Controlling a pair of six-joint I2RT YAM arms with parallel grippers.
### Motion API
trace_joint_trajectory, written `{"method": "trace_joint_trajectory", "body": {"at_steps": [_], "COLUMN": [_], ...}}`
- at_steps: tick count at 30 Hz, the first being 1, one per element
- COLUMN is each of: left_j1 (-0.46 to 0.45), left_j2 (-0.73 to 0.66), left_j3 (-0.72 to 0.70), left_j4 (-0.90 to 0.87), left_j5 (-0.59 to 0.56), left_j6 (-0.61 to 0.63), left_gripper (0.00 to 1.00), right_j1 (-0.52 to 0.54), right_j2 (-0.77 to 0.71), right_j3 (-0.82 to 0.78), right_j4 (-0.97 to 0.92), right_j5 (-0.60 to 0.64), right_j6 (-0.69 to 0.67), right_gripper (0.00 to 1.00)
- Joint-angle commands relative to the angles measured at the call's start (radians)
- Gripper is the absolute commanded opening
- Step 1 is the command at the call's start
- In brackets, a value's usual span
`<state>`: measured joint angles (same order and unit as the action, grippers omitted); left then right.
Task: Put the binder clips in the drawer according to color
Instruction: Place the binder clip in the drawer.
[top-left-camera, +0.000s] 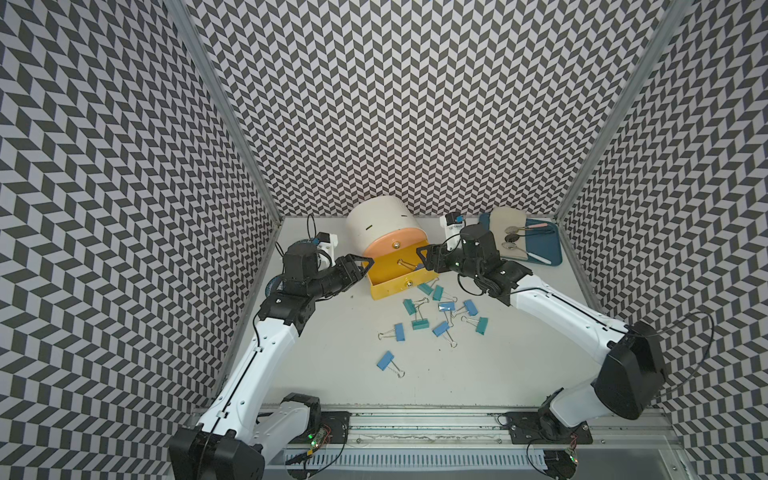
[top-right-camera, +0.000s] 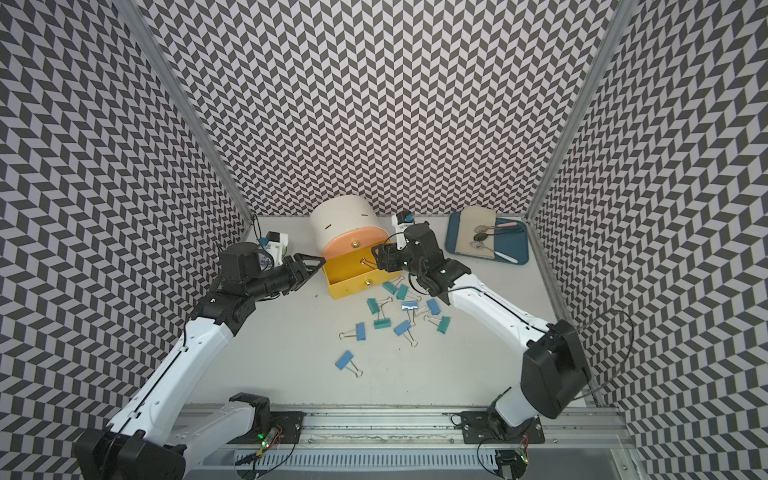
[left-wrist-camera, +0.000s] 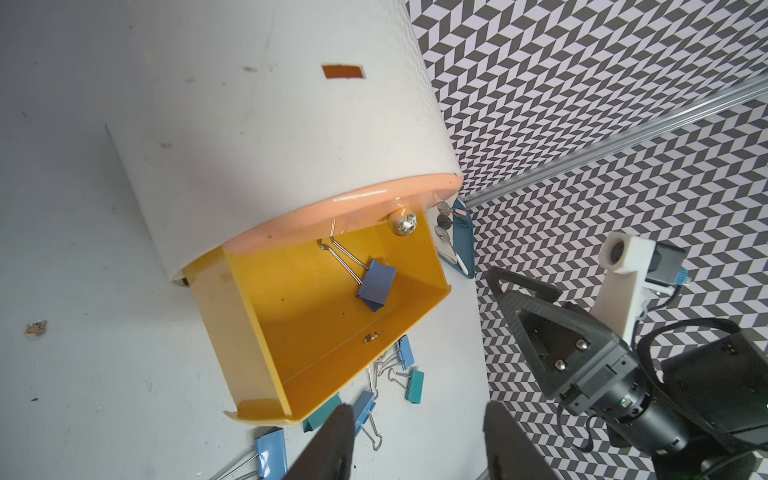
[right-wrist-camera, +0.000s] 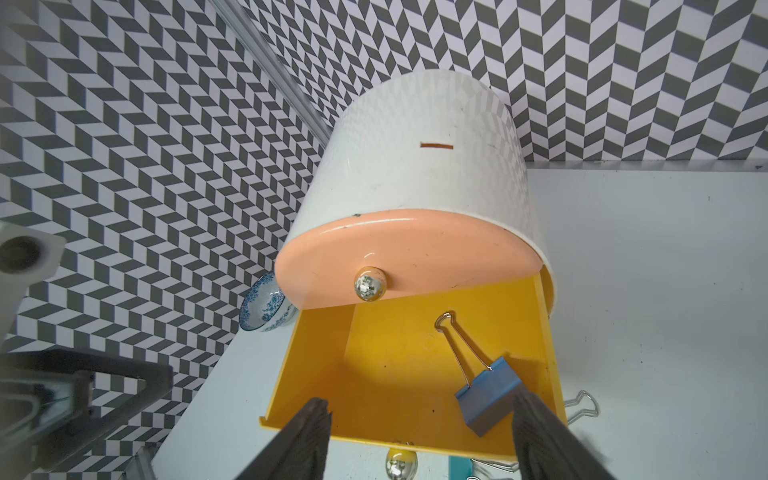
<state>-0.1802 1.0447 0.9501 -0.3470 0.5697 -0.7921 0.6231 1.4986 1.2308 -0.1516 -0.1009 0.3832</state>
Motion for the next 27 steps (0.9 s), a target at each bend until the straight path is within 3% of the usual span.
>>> {"method": "trace_joint_trajectory", "body": {"at_steps": [1,17,27], "left_j1": [0.008,0.029,0.031], "left_j2": [-0.029,-0.178,-0.317], "left_j3": [-0.011,-0.186,-0.362], "left_j4": [-0.019,-0.056,-0.084], "left_j5": [-0.006,-0.050,-0.065], "left_j6": [0.031,0.012,-0.019], "left_gripper": [0.54,0.54,0.54], "right_j1": [-0.006,-0.006,-0.006], "right_j2": [-0.076,-0.296,-0.328], "right_j3": [-0.053,-0.330,-0.477], "right_j4": [0.032,-0.015,-0.043], "right_j5": [0.022,0.059,-0.004], "right_j6": [-0.013,0.012,0.031], "right_gripper": [0.74,0.75,0.74]}}
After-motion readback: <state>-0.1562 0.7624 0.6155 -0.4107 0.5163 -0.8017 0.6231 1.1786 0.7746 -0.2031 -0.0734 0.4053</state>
